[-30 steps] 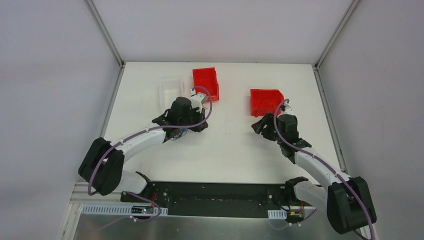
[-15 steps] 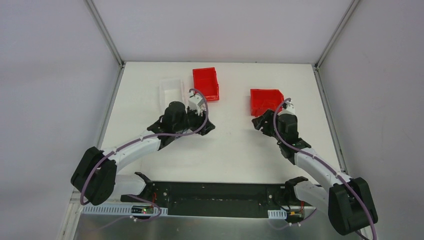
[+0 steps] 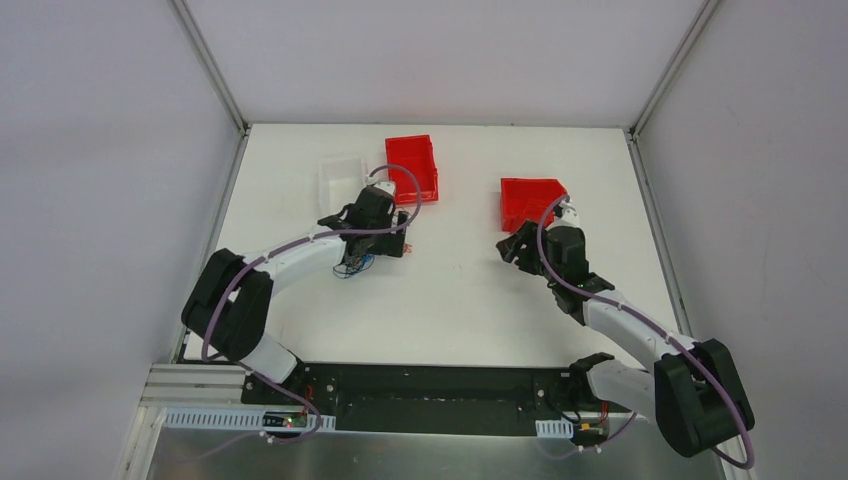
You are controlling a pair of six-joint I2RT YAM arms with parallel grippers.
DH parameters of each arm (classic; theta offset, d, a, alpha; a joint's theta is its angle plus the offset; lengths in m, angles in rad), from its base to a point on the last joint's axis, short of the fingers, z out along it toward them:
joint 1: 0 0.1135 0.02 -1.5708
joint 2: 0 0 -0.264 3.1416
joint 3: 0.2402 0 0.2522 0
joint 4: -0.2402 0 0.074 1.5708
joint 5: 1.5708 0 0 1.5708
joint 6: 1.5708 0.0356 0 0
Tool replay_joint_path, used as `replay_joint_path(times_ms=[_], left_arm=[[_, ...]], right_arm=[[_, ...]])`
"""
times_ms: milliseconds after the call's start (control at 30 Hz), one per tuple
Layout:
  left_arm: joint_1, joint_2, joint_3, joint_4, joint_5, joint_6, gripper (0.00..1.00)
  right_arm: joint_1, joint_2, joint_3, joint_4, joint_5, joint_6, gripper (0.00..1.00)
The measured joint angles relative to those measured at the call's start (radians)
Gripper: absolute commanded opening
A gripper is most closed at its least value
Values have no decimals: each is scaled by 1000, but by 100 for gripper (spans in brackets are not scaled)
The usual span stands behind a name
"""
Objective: Untangle the cables
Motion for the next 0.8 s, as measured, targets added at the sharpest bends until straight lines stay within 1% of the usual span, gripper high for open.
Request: replay_joint_path(times_ms=[233,300,333,367,400,467,533,567,600,800], left_arm=[[2,144,98,-117,-20,-10,75],[2,178,122,-140,-22,-10,69],[2,190,131,-151,-26,-10,64],[2,201,139,-158,-31,-10,55],[2,210,145,-166,-35,-10,44],[2,217,151,-176,-36,-8,24],[2,217,152,-185,-30,-4,9],[2,217,154,-188,-18,-2,3],[2,217,156,-190,0,6,0],[-15,202,147,-144,144,38,0]], right_arm=[[2,0,6,-1,7,0,65],[2,0,6,-1,8,0,65],[2,0,6,-1,8,0,65],[2,0,6,-1,8,0,65],[2,1,6,-1,8,0,65],[2,3,10,-3,8,0,65],[3,6,14,-5,8,0,65],[4,6,15,-5,8,0,65],[5,6,16,-6,8,0,65],[7,6,18,-7,9,0,65]])
